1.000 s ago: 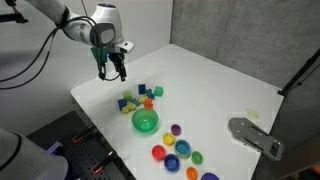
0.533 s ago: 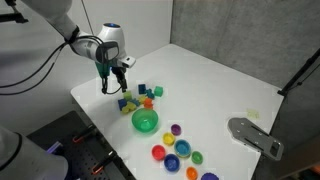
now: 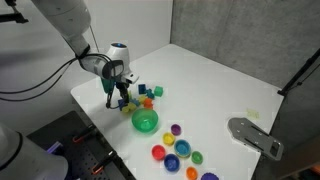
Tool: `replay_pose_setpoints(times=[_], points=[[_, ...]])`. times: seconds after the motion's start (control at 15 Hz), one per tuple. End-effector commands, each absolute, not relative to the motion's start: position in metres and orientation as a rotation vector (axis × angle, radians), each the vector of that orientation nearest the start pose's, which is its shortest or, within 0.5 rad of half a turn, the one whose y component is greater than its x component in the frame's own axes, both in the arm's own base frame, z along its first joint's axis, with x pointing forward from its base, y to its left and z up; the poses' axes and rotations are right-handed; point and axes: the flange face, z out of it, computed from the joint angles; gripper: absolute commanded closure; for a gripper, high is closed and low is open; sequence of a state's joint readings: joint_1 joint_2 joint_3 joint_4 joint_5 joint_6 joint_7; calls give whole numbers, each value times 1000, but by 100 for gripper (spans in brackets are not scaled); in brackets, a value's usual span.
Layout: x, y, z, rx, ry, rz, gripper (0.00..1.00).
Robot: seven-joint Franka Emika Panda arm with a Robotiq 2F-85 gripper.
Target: Put the yellow bear toy in the green bowl
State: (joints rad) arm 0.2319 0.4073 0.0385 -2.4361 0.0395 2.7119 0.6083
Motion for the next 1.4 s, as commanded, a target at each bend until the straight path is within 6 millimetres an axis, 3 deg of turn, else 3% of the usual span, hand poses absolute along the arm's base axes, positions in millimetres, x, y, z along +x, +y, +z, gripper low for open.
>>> replay_pose_setpoints(times=[0.0, 0.67, 1.33], points=[[453, 127, 112, -3127, 624, 193, 0], [473, 117, 93, -3176, 701, 91, 0], [479, 142, 90, -3149, 727, -34, 0]])
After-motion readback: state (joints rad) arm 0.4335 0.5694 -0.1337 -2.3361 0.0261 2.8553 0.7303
